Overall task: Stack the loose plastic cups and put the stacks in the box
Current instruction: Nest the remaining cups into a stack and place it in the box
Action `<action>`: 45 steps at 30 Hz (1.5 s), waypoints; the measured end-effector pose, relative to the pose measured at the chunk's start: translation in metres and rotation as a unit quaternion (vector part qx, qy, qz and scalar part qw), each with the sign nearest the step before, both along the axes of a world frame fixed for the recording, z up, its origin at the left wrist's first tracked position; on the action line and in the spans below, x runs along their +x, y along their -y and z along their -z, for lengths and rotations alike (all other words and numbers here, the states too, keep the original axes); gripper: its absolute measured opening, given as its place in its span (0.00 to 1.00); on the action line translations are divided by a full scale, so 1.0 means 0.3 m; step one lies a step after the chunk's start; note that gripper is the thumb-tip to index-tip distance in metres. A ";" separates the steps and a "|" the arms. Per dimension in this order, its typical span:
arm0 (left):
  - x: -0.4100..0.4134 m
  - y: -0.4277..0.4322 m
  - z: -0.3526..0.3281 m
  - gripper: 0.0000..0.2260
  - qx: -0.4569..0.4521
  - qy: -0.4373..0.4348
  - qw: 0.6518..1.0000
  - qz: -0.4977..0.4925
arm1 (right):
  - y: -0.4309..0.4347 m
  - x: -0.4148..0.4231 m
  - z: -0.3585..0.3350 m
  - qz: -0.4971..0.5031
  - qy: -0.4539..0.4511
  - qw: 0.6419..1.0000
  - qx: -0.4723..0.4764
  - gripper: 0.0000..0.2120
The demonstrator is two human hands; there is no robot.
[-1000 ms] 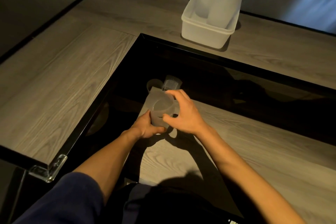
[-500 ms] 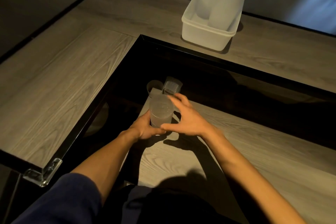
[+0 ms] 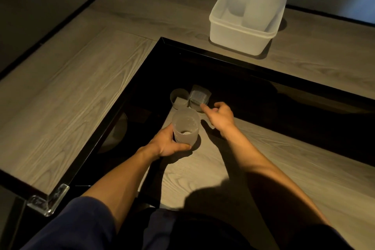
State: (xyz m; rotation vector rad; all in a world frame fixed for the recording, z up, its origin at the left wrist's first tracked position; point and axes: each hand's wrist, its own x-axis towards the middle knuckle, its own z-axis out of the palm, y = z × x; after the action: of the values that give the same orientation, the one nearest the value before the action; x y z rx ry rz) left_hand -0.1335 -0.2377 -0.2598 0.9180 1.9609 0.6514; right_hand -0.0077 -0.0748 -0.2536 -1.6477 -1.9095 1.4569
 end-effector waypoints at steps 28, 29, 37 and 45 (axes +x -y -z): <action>-0.016 -0.014 0.016 0.38 -0.022 -0.001 1.000 0.001 | -0.066 -0.147 -0.015 0.049 0.018 0.999 0.006 0.32; -0.017 -0.016 0.016 0.38 -0.023 -0.001 1.000 0.002 | -0.065 -0.148 -0.014 0.049 0.018 0.999 0.011 0.31; -0.024 -0.025 0.030 0.39 -0.025 0.008 1.000 0.002 | -0.066 -0.115 -0.029 0.072 -0.017 0.997 0.001 0.31; -0.004 -0.039 0.036 0.39 -0.009 -0.008 1.000 -0.007 | 0.002 -0.010 -0.176 -0.037 -0.214 0.976 -0.015 0.33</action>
State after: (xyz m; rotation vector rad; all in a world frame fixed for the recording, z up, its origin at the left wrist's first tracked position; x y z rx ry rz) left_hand -0.1348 -0.2260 -0.2706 0.9014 1.9861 0.6352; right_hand -0.0107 -0.0754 -0.2008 -1.1572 -1.7239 1.7102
